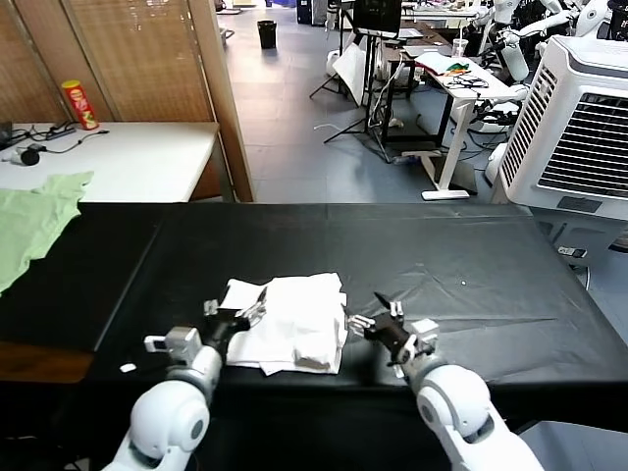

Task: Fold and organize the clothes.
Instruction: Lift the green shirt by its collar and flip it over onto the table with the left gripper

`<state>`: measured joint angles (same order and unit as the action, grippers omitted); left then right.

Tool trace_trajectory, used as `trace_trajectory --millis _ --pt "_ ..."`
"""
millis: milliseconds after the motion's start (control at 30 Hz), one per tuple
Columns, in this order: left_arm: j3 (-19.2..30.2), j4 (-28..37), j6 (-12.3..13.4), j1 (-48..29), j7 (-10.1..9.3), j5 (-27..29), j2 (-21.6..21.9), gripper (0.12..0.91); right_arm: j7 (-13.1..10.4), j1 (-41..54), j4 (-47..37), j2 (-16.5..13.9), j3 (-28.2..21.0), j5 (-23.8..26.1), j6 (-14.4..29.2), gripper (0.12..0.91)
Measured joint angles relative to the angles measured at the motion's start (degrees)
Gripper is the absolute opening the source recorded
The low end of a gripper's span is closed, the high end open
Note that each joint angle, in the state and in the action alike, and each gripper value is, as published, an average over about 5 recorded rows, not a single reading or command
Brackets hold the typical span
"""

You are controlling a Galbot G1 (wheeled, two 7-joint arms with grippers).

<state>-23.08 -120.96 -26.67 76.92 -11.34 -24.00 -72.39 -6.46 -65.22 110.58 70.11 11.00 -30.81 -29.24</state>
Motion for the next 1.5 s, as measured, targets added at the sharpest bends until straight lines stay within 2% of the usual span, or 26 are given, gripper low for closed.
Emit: trace_trajectory --millis 100,233,333,467,567,667,767,1000,1100,1267,1433,1500 --pt "-1.1 -0.1 0.1 1.2 -0.01 0.7 0.0 0.798 -1.5 1.3 -2.2 1.6 -0.7 -2.7 -0.2 0.754" --pt "-2.6 -0.2 0.3 2.7 -0.01 1.1 -0.1 0.798 -2.3 2.6 -5.0 3.3 -1.2 -4.4 -0.2 0.641" --pt "-3.6 -0.4 0.5 3.6 0.00 1.2 -0.1 0.798 -2.4 3.0 -6.5 4.3 -1.3 -4.8 -0.1 0.527" --pt "-4.7 -0.5 0.8 4.7 0.01 1.3 -0.4 0.798 -2.3 3.4 -8.0 4.9 -1.2 -4.9 0.3 0.310" --pt "-5.4 -0.5 1.2 5.3 0.01 1.5 -0.7 0.798 -1.8 3.8 -8.4 5.2 -0.9 -4.4 1.2 0.188" --pt "-6.0 -0.4 1.6 5.7 0.01 1.5 -0.8 0.798 -0.9 4.5 -8.3 5.4 -0.4 -2.9 2.4 0.139" --pt "-6.5 -0.1 1.9 5.9 0.02 1.5 -1.0 0.798 -0.3 5.5 -8.3 5.8 0.1 -1.2 2.9 0.128" --pt "-6.7 1.1 2.4 5.3 0.17 1.0 -1.6 0.798 0.6 9.0 -12.1 7.1 0.3 5.4 2.0 0.128" --pt "-6.7 1.7 2.7 4.9 0.31 0.4 -2.0 0.798 1.6 9.3 -13.6 7.1 0.7 7.4 2.1 0.175" --pt "-6.7 2.8 3.7 4.1 0.97 -2.7 -2.6 0.798 3.8 7.5 -11.7 6.2 2.3 7.0 2.2 0.410" --pt "-6.8 4.4 4.5 3.0 1.91 -8.7 -3.5 0.798 3.8 3.8 -5.0 4.5 4.7 4.2 1.9 0.670" --pt "-6.8 5.1 4.7 2.6 2.07 -11.1 -3.7 0.798 3.6 2.0 -2.0 3.6 5.8 3.1 1.8 0.741"
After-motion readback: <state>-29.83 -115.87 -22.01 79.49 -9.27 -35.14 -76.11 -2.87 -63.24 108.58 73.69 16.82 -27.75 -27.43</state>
